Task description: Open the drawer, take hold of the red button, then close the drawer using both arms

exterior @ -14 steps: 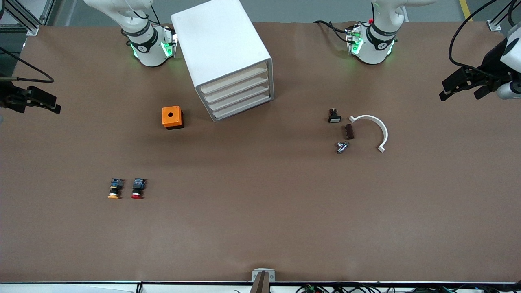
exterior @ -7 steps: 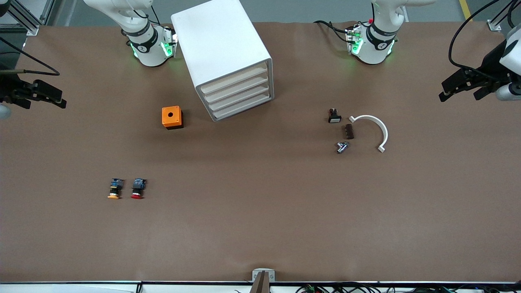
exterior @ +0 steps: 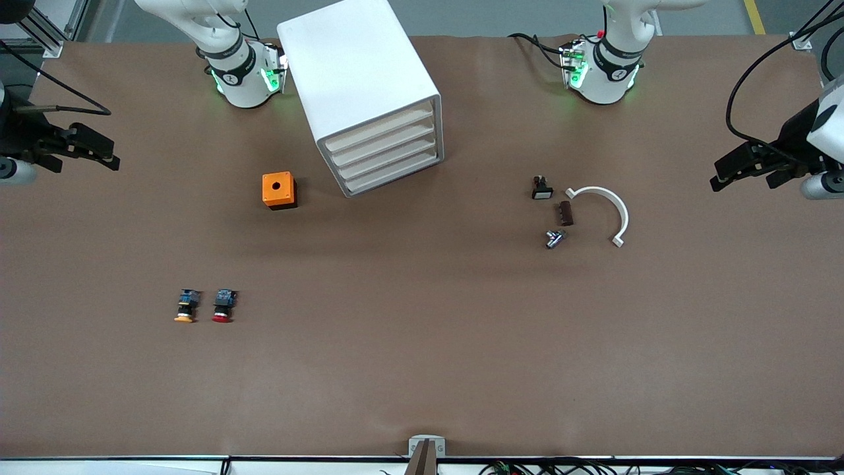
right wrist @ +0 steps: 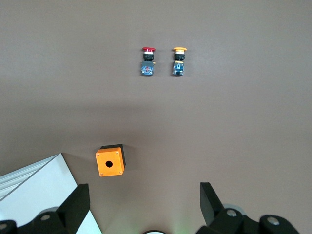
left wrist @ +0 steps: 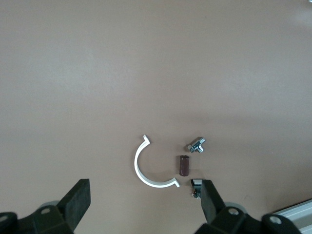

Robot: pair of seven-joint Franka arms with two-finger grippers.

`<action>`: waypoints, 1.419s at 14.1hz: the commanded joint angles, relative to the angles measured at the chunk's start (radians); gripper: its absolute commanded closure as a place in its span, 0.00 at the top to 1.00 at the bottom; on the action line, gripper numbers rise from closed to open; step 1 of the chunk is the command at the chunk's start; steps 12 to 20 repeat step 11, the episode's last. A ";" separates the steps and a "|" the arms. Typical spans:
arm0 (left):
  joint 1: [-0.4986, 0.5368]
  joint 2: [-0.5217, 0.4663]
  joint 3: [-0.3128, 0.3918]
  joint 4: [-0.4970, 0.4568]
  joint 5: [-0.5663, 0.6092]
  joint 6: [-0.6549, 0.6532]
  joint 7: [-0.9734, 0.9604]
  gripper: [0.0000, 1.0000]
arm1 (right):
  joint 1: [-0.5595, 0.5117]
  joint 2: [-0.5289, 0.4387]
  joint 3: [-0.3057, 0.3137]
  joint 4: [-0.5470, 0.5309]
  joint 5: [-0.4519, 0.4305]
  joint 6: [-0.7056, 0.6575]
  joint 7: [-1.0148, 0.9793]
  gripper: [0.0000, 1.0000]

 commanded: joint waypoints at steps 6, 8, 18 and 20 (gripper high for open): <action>0.000 0.006 -0.002 0.043 0.024 -0.014 0.007 1.00 | 0.004 -0.078 -0.001 -0.103 0.007 0.062 0.003 1.00; -0.002 0.006 -0.002 0.043 0.024 -0.015 0.006 1.00 | 0.004 -0.092 -0.001 -0.125 0.007 0.077 0.003 1.00; -0.003 0.006 -0.002 0.043 0.024 -0.014 0.004 1.00 | 0.004 -0.092 -0.001 -0.125 0.007 0.077 0.003 1.00; -0.003 0.006 -0.002 0.043 0.024 -0.014 0.004 1.00 | 0.004 -0.092 -0.001 -0.125 0.007 0.077 0.003 1.00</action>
